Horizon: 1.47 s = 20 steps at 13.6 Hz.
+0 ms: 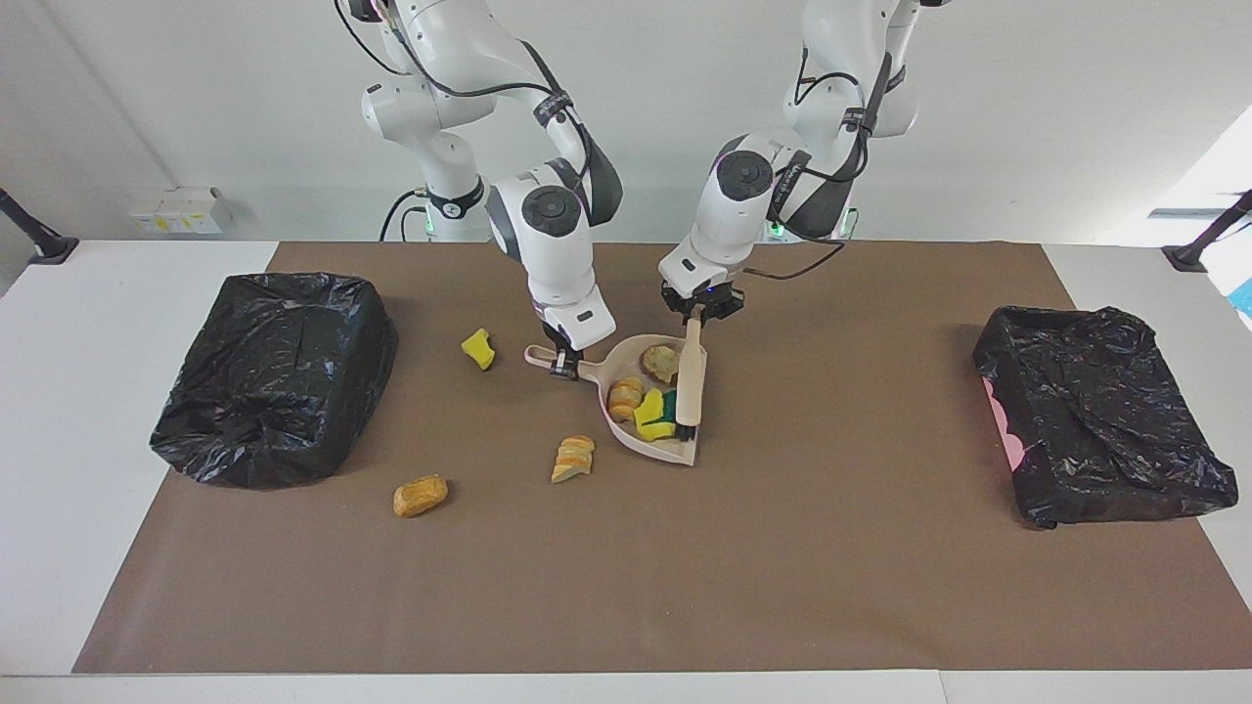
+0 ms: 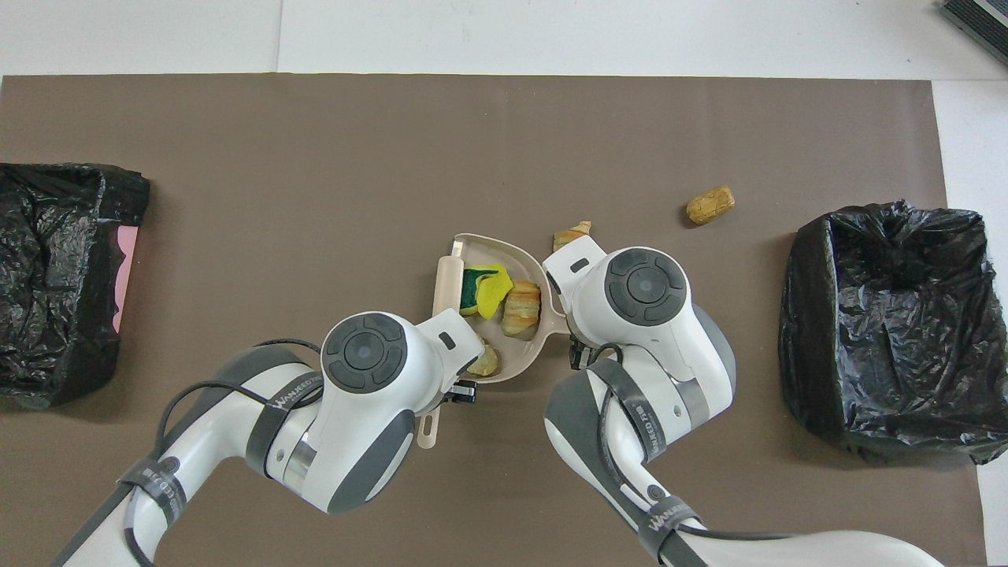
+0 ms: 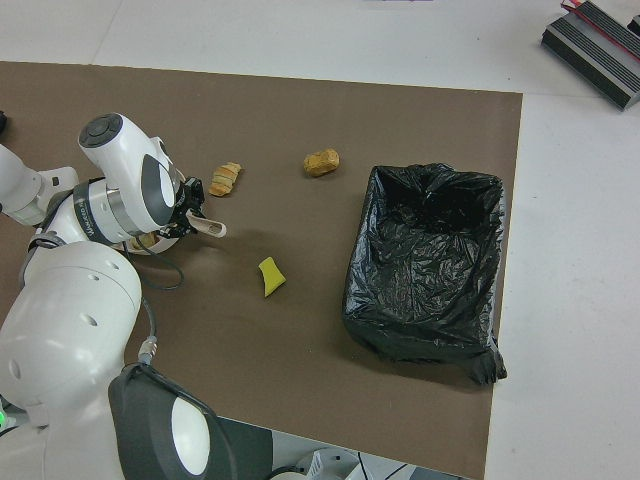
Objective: Sweep and dump trash in bin
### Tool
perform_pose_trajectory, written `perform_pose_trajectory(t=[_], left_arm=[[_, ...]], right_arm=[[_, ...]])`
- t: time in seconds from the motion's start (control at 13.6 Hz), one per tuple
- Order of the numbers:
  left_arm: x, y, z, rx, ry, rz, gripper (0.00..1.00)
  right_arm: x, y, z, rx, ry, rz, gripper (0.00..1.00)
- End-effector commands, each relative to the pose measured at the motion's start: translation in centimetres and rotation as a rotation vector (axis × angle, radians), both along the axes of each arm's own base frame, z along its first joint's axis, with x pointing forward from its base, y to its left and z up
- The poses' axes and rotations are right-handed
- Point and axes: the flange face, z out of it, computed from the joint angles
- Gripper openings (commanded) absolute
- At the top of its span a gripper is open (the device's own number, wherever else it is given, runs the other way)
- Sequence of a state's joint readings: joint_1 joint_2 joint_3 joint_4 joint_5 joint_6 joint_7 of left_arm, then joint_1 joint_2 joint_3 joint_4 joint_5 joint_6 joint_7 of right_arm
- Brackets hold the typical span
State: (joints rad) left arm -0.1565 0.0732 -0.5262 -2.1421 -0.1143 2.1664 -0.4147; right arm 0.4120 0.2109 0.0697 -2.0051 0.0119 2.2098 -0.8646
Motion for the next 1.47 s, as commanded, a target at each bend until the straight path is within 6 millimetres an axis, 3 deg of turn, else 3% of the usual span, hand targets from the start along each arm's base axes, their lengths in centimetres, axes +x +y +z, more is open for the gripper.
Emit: perform_pose_trajectory(t=[0.0, 0.15, 0.37, 0.88, 1.1, 1.39], left_arm=[[0.2, -0.1, 0.7, -0.003, 0.009, 0.038, 0.00], [0.3, 0.3, 0.4, 0.017, 0.010, 0.089, 0.00], [0.5, 1.3, 0.2, 0.114, -0.036, 0.029, 0.00], [1.2, 1.6, 0.6, 0.117, -0.043, 0.097, 0.00], [2.9, 2.6, 3.5, 0.105, -0.071, 0.119, 0.00], [2.2, 2.7, 5.3, 0.125, -0.055, 0.117, 0.00]], right_arm=[[-0.2, -1.3, 1.3, 0.034, -0.018, 0.029, 0.00], [0.0, -1.3, 1.5, 0.036, -0.022, 0.035, 0.00], [-0.2, -1.3, 1.5, 0.028, -0.008, 0.049, 0.00], [0.3, -1.9, 1.6, 0.030, -0.013, 0.065, 0.00], [0.5, -2.4, 1.7, 0.030, -0.014, 0.063, 0.00], [1.2, -3.7, 1.8, 0.033, -0.018, 0.076, 0.00]])
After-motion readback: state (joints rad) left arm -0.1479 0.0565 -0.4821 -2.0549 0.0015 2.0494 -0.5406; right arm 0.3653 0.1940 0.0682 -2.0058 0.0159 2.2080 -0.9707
